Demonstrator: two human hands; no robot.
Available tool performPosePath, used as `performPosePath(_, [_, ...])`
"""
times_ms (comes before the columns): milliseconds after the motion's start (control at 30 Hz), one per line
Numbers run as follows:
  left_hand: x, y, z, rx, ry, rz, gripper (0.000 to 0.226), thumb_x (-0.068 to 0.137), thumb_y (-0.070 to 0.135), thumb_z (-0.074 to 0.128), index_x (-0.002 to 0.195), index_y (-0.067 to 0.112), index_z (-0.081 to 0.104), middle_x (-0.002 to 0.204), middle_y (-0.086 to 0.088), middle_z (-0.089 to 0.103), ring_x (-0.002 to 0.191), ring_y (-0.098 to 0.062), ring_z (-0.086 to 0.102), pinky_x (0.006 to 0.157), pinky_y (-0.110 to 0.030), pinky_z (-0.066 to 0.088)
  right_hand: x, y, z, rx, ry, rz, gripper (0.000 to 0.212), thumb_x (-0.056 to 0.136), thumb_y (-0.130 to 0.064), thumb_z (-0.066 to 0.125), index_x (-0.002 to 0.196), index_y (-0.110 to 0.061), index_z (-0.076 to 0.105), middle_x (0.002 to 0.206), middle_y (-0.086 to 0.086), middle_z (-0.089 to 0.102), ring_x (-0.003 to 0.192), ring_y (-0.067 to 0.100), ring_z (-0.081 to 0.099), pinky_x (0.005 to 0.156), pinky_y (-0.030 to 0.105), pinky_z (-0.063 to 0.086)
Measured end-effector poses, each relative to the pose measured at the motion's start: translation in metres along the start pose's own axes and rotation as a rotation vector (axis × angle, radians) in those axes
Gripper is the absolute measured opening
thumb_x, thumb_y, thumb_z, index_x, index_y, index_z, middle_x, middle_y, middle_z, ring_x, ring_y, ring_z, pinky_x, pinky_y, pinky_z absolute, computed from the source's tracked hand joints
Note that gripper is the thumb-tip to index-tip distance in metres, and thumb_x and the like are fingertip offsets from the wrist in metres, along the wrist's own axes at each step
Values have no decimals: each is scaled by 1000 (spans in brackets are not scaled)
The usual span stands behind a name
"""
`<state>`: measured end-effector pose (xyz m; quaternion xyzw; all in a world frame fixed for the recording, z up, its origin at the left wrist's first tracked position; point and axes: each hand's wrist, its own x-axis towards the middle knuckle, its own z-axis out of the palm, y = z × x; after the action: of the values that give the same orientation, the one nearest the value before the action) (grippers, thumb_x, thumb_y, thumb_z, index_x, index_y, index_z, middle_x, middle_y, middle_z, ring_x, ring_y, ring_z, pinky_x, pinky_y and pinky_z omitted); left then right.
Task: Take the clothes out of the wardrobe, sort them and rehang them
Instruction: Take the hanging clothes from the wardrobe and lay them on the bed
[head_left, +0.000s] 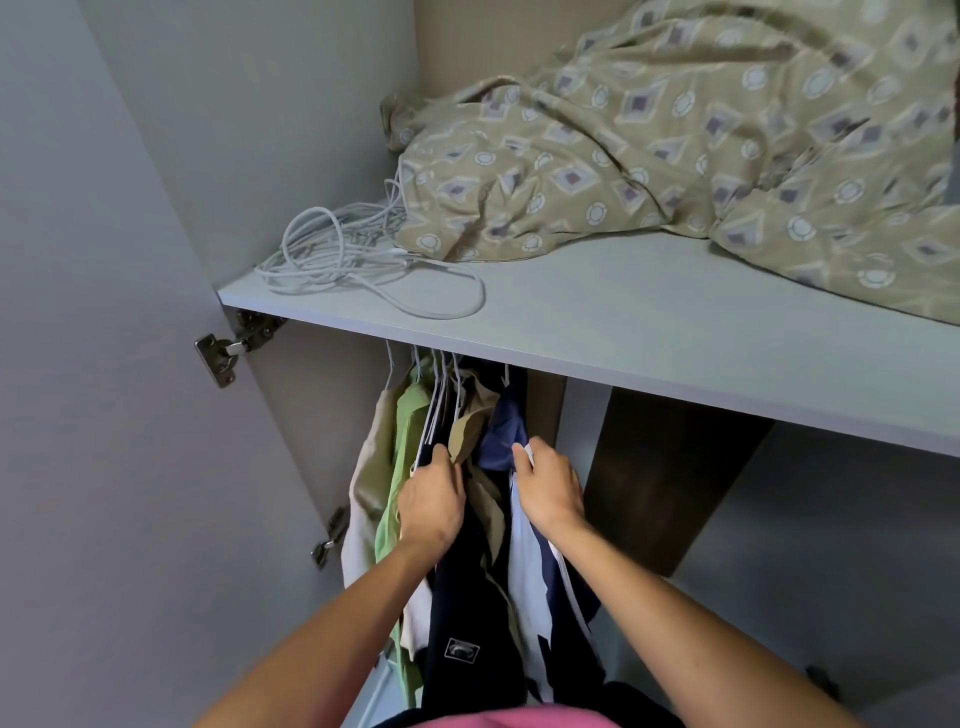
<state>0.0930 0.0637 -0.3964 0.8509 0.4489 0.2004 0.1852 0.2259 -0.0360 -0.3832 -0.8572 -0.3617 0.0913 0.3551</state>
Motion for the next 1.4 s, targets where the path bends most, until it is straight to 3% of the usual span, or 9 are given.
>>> performPosePath(133, [-6, 5, -3, -43, 41, 8, 12, 108, 21, 42, 100, 12, 43, 82, -16, 68, 78, -43, 66, 62, -44, 45, -5, 3, -11, 10, 18, -19, 33, 110, -42, 42, 83, -23, 45, 81, 6, 61, 76, 29, 62, 63, 40, 48])
performPosePath(300, [-6, 19, -17, -51, 78, 58, 15, 109, 21, 44, 98, 11, 45, 82, -19, 69, 78, -45, 65, 60, -42, 37, -10, -9, -31, 30, 60, -31, 37, 111, -40, 42, 76, -30, 36, 72, 0, 53, 64, 18, 53, 50, 32, 32])
performPosePath(433, [-9, 31, -27, -44, 81, 78, 16, 109, 22, 44, 102, 9, 48, 79, -17, 67, 73, -42, 64, 59, -39, 33, -12, -15, -43, 55, 90, -27, 33, 111, -41, 42, 82, -25, 43, 73, 2, 55, 66, 23, 57, 51, 34, 35])
performPosePath(667, [-26, 22, -43, -39, 62, 102, 16, 108, 22, 43, 95, 13, 39, 69, -8, 56, 67, -40, 60, 57, -41, 38, -34, -15, -49, 68, 137, -24, 38, 110, -41, 44, 75, -26, 36, 69, 4, 52, 61, 26, 53, 54, 41, 41])
performPosePath(767, [-36, 16, -54, -34, 67, 106, 17, 108, 20, 44, 94, 14, 37, 66, -3, 51, 60, -35, 51, 58, -40, 35, -46, -18, -46, 80, 141, -23, 37, 109, -42, 44, 78, -23, 40, 66, 4, 51, 59, 26, 53, 54, 46, 44])
performPosePath(933, [-53, 0, -83, -55, 55, 136, 18, 107, 18, 46, 92, 14, 38, 62, -1, 47, 59, -40, 57, 55, -42, 40, -80, -40, -50, 109, 147, -42, 39, 110, -39, 45, 74, -26, 35, 60, 3, 45, 50, 16, 41, 49, 37, 32])
performPosePath(1067, [-72, -8, -99, -51, 25, 137, 16, 107, 17, 48, 94, 13, 39, 60, 3, 42, 53, -30, 43, 55, -37, 33, -106, -52, -47, 80, 145, -46, 39, 109, -37, 47, 73, -32, 32, 56, -4, 43, 46, 13, 42, 47, 30, 30])
performPosePath(1233, [-92, -27, -119, -56, -29, 137, 13, 107, 19, 47, 97, 13, 43, 67, -2, 50, 65, -38, 58, 59, -38, 36, -131, -57, -37, 82, 131, -22, 35, 110, -38, 46, 77, -28, 39, 58, -4, 47, 48, 14, 46, 47, 40, 38])
performPosePath(1400, [-130, -43, -136, -64, -23, 86, 13, 108, 23, 48, 98, 15, 44, 82, -15, 64, 72, -43, 60, 61, -41, 40, -164, -64, -31, 109, 58, -43, 40, 109, -38, 47, 72, -34, 34, 57, -7, 44, 46, 8, 41, 46, 25, 31])
